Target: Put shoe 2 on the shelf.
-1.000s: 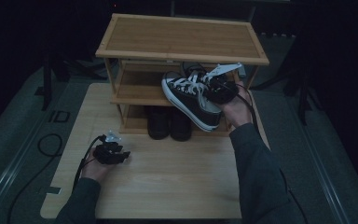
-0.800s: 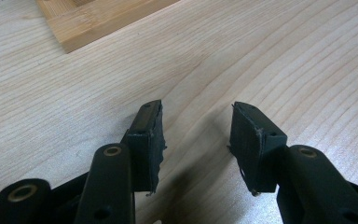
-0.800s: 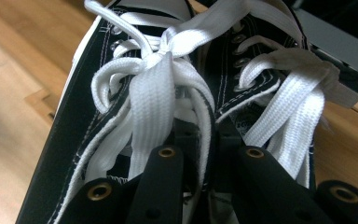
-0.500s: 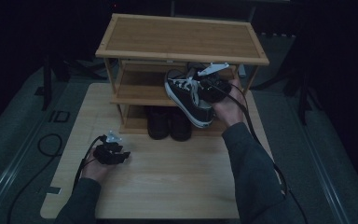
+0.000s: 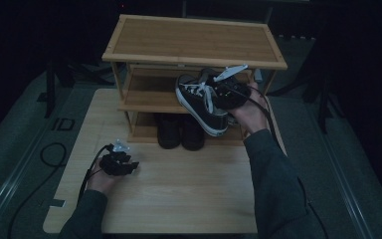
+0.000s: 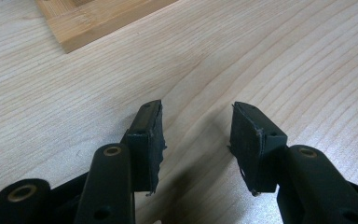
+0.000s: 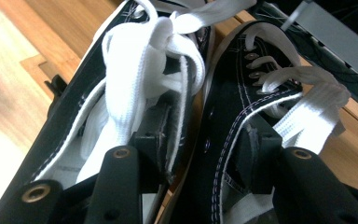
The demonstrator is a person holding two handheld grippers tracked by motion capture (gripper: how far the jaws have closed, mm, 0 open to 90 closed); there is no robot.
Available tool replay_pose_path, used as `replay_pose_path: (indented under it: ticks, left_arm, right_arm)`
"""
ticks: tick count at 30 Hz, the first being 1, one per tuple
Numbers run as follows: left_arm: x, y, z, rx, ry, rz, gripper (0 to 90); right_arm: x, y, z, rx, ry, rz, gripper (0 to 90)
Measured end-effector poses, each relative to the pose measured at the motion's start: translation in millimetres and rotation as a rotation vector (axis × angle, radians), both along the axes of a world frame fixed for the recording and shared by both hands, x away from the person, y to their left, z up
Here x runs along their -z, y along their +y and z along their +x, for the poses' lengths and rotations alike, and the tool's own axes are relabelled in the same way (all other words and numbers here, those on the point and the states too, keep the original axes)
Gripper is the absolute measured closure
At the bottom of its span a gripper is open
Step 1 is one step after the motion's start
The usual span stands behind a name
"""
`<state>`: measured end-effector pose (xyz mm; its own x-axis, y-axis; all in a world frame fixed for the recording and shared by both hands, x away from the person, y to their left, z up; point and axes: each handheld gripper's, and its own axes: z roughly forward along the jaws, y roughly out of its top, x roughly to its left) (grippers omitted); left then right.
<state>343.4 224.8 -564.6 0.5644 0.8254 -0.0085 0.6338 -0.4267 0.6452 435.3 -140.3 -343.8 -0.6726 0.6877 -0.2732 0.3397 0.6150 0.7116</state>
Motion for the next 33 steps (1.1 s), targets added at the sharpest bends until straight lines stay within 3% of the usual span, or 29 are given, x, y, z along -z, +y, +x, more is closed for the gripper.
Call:
replay_pose_path:
  ticks: [3, 7, 8, 9, 12, 20, 21, 25, 28, 33]
  left_arm:
    - [-0.1, 0.3, 0.1, 0.001, 0.002, -0.002, 54.8]
    - [0.0, 0.5, 0.3, 0.001, 0.002, -0.006, 54.8]
    - [0.0, 0.5, 0.3, 0.001, 0.002, -0.006, 54.8]
    - [-0.1, 0.3, 0.2, 0.001, 0.003, -0.003, 54.8]
    - [-0.1, -0.1, 0.0, 0.000, 0.002, 0.000, 54.8]
    - [-0.4, 0.1, 0.3, 0.000, 0.004, 0.001, 54.8]
    - [-0.4, 0.2, 0.4, 0.000, 0.005, 0.000, 54.8]
    - [-0.5, -0.9, 0.2, -0.003, 0.005, 0.004, 54.7]
    - [-1.4, -1.6, -0.1, -0.012, 0.012, 0.013, 54.9]
    - [-3.2, -2.6, -0.2, -0.035, 0.012, 0.036, 61.0]
  right_arm:
    - [-0.9, -1.7, 0.7, -0.023, 0.003, -0.007, 57.0]
    - [-4.1, -3.3, -1.0, -0.086, -0.025, -0.089, 56.4]
    - [-4.1, -3.3, -1.0, -0.086, -0.025, -0.089, 56.4]
    - [-7.9, -4.9, -3.9, -0.116, -0.037, -0.123, 56.5]
    - [-9.2, -6.8, -4.6, -0.131, -0.038, -0.135, 56.1]
    - [-13.2, -15.1, -10.0, -0.168, -0.048, -0.114, 55.7]
    - [-16.6, -18.3, -12.6, -0.193, -0.042, -0.092, 60.7]
    - [-22.5, -23.8, -17.0, -0.227, -0.021, -0.055, 66.5]
    - [-22.2, -27.5, -17.4, -0.220, -0.005, -0.035, 69.7]
    - [-20.8, -36.4, -17.7, -0.216, 0.028, 0.041, 74.4]
